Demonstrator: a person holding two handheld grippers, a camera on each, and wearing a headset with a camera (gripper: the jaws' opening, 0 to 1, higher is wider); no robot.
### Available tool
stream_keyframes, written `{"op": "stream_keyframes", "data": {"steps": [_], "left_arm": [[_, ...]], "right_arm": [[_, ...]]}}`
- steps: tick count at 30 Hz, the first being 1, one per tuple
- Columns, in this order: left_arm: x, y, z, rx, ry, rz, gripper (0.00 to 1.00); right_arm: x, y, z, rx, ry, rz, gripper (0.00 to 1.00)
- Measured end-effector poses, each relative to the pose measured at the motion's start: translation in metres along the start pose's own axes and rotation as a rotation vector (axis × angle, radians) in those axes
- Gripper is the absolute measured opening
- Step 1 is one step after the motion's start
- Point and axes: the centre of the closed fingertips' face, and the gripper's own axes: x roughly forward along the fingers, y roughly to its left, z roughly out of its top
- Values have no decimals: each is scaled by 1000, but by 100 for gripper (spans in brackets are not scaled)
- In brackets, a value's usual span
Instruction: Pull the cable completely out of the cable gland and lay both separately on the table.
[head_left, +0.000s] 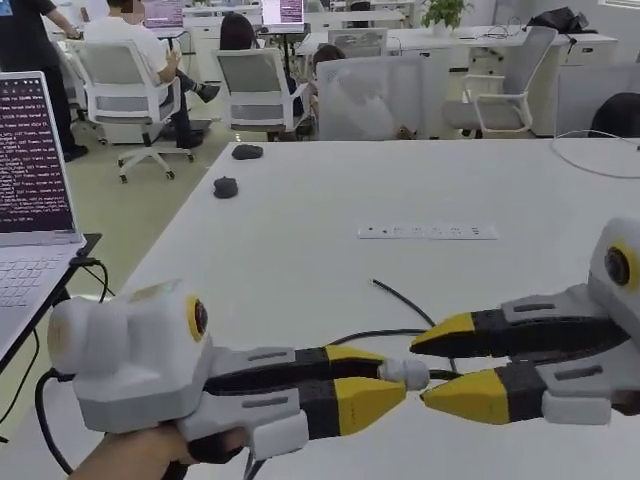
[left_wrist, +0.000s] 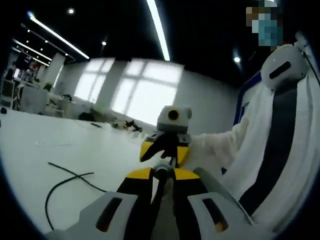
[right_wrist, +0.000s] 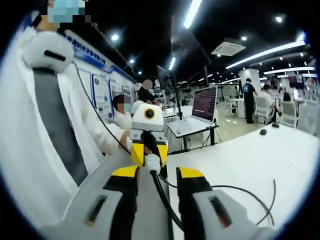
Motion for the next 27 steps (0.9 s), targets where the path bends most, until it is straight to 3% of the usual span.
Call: {"op": "stream_keyframes", "data": {"steps": [7, 13, 18, 27], "left_arm": [[2, -3, 0, 57, 2, -6, 15], [3, -4, 1, 60, -1, -9, 15], [3, -5, -1, 74, 8, -10, 15], [3, -3, -1, 50, 6, -5, 14]], "right_arm": [[1, 9, -6, 68, 3, 41, 27], [5, 14, -11, 77, 15, 68, 13], [4, 15, -12, 93, 21, 73, 13], [4, 16, -12, 16, 31, 45, 12]]}}
